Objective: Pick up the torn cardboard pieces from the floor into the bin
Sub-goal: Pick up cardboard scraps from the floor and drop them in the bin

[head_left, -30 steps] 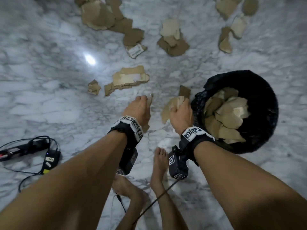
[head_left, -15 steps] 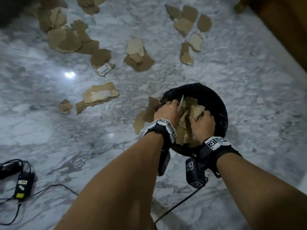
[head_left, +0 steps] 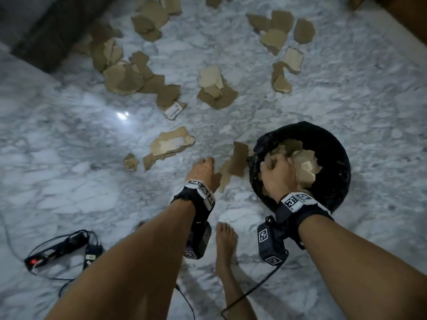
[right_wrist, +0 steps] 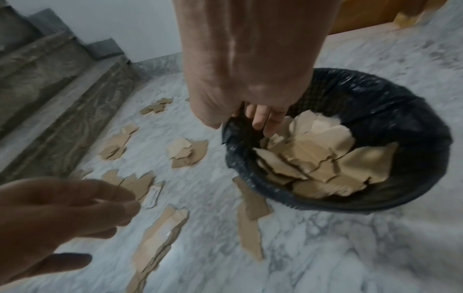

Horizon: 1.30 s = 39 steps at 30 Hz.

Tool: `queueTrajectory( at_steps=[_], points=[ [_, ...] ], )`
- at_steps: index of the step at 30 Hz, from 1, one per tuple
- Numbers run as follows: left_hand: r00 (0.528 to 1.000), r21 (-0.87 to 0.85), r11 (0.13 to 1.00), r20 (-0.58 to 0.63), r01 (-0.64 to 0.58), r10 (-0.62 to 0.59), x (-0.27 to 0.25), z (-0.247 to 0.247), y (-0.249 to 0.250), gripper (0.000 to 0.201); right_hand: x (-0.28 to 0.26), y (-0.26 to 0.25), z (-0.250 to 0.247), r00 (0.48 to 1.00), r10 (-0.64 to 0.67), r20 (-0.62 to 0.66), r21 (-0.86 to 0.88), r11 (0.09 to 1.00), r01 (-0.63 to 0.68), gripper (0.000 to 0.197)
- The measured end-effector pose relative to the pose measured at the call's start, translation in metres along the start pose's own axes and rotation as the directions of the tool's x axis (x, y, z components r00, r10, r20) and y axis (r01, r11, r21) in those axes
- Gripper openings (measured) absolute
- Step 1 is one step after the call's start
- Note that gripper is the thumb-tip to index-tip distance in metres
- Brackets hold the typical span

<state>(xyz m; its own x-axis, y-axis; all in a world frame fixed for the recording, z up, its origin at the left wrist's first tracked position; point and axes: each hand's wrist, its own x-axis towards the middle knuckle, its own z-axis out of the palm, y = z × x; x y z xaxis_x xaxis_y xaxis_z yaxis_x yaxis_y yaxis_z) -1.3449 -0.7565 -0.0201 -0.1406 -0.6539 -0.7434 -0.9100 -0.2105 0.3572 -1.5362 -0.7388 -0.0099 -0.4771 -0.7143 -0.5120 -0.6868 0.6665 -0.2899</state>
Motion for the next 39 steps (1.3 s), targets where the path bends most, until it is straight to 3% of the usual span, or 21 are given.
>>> queueTrajectory(
  at_steps=[7, 13, 19, 23, 26, 28, 34, 36, 39],
  points=[
    [0.988, 0.103, 0.987, -0.105, 0.121, -0.11, 0.018, -0.055, -0.144, 0.051, -0.013, -0.089, 0.09, 0.99, -0.076, 0.117, -0.014, 0.997, 0.078, 0.031],
    [0.973, 0.121, 0.971, -0.13, 0.205, -0.189, 0.077, -0.053, -0.247, 0.051, 0.021, -0.129, 0.205, 0.938, -0.207, 0.277, -0.134, 0.959, 0.251, 0.045],
    [0.956, 0.036, 0.964, -0.142, 0.264, -0.256, 0.152, -0.01, -0.314, 0.06, 0.087, -0.163, 0.324, 0.752, -0.488, 0.443, -0.383, 0.656, 0.651, 0.08],
    [0.942, -0.083, 0.955, -0.159, 0.285, -0.295, 0.18, 0.02, -0.332, 0.077, 0.109, -0.181, 0.38, 0.64, -0.558, 0.529, -0.417, 0.485, 0.768, 0.1],
    [0.929, -0.113, 0.949, -0.197, 0.295, -0.312, 0.191, 0.038, -0.341, 0.066, 0.109, -0.185, 0.402, 0.57, -0.558, 0.604, -0.418, 0.387, 0.822, 0.102],
    [0.929, -0.069, 0.944, -0.171, 0.322, -0.329, 0.196, 0.047, -0.346, 0.055, 0.104, -0.179, 0.41, 0.56, -0.578, 0.593, -0.444, 0.345, 0.827, 0.096],
    [0.922, -0.005, 0.942, -0.2, 0.337, -0.331, 0.208, 0.064, -0.348, 0.062, 0.086, -0.162, 0.416, 0.531, -0.668, 0.521, -0.501, 0.265, 0.824, 0.063],
    [0.921, -0.007, 0.942, -0.206, 0.335, -0.33, 0.21, 0.067, -0.344, 0.051, 0.081, -0.159, 0.417, 0.568, -0.654, 0.5, -0.515, 0.303, 0.802, 0.054],
    [0.926, 0.037, 0.942, -0.2, 0.333, -0.319, 0.21, 0.072, -0.337, 0.042, 0.076, -0.155, 0.418, 0.66, -0.588, 0.468, -0.5, 0.44, 0.746, 0.053]
  ],
)
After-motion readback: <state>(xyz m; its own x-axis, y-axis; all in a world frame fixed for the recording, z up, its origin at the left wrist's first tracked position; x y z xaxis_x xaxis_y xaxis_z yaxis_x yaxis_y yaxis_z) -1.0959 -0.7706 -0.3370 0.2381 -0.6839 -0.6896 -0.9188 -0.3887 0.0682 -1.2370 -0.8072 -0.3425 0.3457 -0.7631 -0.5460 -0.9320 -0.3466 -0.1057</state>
